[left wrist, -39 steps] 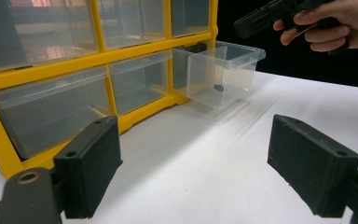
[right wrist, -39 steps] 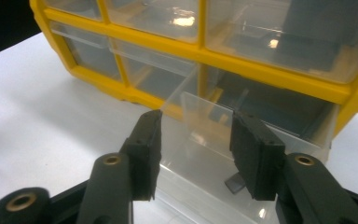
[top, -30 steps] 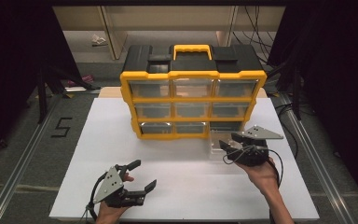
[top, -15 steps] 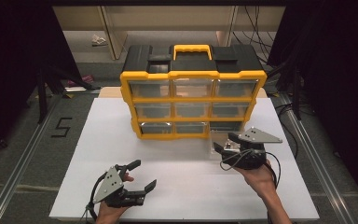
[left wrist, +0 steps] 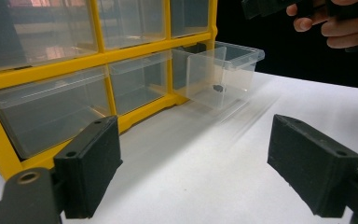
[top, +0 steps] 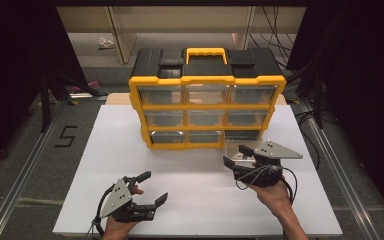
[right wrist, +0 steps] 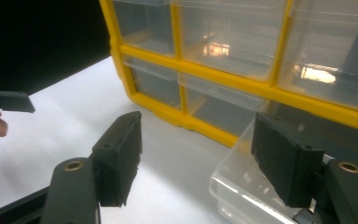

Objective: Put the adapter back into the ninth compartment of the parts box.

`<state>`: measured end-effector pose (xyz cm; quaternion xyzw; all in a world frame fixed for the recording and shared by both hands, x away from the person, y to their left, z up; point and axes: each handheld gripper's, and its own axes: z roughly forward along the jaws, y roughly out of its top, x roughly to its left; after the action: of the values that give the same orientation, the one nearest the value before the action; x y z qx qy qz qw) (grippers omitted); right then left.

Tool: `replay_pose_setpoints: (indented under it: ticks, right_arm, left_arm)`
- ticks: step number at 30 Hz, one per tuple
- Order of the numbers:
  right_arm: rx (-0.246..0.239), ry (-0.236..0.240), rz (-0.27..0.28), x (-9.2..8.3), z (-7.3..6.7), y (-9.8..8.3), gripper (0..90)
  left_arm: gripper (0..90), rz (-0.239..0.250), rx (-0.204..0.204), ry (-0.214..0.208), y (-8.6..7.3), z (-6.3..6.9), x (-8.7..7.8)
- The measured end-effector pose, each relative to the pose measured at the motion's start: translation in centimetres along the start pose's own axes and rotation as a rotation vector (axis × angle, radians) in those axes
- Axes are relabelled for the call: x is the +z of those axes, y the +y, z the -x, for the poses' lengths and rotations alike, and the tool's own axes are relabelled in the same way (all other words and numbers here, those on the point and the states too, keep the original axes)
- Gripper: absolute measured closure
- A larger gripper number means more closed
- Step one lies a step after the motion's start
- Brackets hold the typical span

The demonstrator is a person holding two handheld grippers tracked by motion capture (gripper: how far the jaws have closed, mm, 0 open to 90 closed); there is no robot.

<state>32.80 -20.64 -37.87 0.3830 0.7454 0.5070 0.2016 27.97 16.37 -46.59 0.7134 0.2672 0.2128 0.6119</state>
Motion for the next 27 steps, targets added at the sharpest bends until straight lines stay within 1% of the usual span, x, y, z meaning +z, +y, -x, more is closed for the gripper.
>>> replay_pose_setpoints:
  ticks: [6,8,9,15,17,21,22,27]
  right_arm:
    - [-0.014,0.022,0.021,-0.1,-0.8,-0.1,32.5]
    - [-0.020,0.020,0.026,-0.2,-1.0,-0.2,31.8]
    - [-0.022,0.017,0.028,-0.2,-1.1,-0.3,30.8]
    - [-0.032,0.040,0.028,-0.2,-1.7,-0.7,25.1]
    - [-0.031,0.056,0.035,-0.2,-1.9,-0.8,24.1]
    - [-0.039,0.065,0.047,-0.4,-2.0,-0.9,22.2]
    - [-0.039,0.069,0.057,-0.5,-2.2,-1.0,21.8]
    - [-0.052,0.079,0.065,-0.7,-2.5,-1.4,21.2]
  left_arm:
    - [16.6,-0.003,0.001,-0.004,0.0,0.0,0.0]
    - [16.6,-0.002,0.001,-0.005,0.0,0.0,0.0]
    - [16.6,-0.002,0.000,-0.005,0.0,0.0,0.0]
    - [16.5,-0.007,0.001,-0.010,0.0,0.0,0.1]
    - [16.5,-0.007,0.000,-0.010,0.0,0.0,0.1]
    - [16.5,-0.007,-0.001,-0.011,0.0,0.0,0.1]
    - [16.5,-0.008,-0.001,-0.012,0.0,0.0,0.1]
    - [16.5,-0.009,0.000,-0.014,0.0,0.0,0.1]
